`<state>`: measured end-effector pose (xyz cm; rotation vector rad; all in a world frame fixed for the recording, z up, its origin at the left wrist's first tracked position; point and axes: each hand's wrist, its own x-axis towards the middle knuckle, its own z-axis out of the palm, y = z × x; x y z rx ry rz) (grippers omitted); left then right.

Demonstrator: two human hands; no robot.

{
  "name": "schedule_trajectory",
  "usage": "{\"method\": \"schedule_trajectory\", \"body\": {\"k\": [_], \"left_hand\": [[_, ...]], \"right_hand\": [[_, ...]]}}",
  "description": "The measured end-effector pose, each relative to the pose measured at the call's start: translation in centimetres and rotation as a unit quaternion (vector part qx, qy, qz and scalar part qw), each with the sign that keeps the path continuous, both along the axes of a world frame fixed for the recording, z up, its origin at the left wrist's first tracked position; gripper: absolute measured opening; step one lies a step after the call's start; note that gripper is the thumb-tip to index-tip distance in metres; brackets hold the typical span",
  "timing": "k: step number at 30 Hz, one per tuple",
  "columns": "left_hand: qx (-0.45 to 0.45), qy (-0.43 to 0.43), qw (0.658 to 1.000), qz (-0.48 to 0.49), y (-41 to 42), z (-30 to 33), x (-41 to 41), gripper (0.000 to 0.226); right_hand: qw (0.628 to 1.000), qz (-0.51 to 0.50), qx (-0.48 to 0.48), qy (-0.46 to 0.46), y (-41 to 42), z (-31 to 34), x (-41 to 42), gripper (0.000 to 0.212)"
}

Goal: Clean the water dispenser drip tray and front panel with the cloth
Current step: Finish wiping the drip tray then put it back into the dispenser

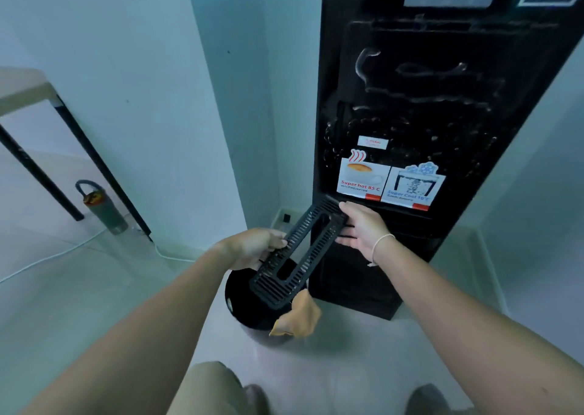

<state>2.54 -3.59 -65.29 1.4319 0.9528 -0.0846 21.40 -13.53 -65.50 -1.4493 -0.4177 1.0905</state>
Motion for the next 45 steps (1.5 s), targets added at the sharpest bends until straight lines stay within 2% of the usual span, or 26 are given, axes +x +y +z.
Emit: {"method": "schedule_trajectory", "body": {"k": [2,5,10,13,17,21,24,29,32,45], "left_hand": [[0.004,-0.012,1.000,-0.010,-0.4,0.7,1.4,0.028],[0.009,-0.056,0.998,-0.009,-0.9,1.5,3.3,0.027],[-0.018,-0.100,0.994,0.052,-2.2,2.6,5.7,0.025],[-0.014,-0.105,0.990,0.089,-2.2,2.2,6.9,0.027],[-0.045,-0.183,0.959,0.212,-2.4,2.0,9.2,0.040],[-0.065,-0.245,0.922,0.291,-2.0,1.6,11.2,0.048],[-0.024,-0.226,0.928,0.296,-1.9,0.9,12.2,0.046],[0.109,-0.142,0.942,0.285,-0.7,-1.1,13.8,0.035],[0.144,-0.123,0.939,0.289,-0.1,-1.5,14.5,0.033],[0.247,-0.057,0.936,0.245,1.2,-2.5,15.8,0.040]], "right_hand": [[1.000,0.003,-0.008,-0.016,-1.3,1.1,1.4,0.009],[1.000,-0.018,-0.005,-0.005,-3.0,2.3,3.5,0.009],[0.991,-0.124,0.024,0.050,-6.2,2.9,7.1,0.005],[0.983,-0.168,0.032,0.063,-7.7,2.3,8.2,0.022],[0.972,-0.228,0.033,0.056,-9.0,1.5,9.0,0.030],[0.959,-0.279,-0.035,-0.019,-9.3,0.7,10.0,0.034],[0.948,-0.299,-0.083,-0.071,-9.3,-0.4,10.6,0.026],[0.916,-0.329,-0.155,-0.168,-9.0,-2.3,11.0,0.013],[0.910,-0.341,-0.156,-0.176,-8.9,-2.8,11.0,0.007],[0.908,-0.350,-0.165,-0.159,-7.6,-3.9,11.8,0.023]]}}
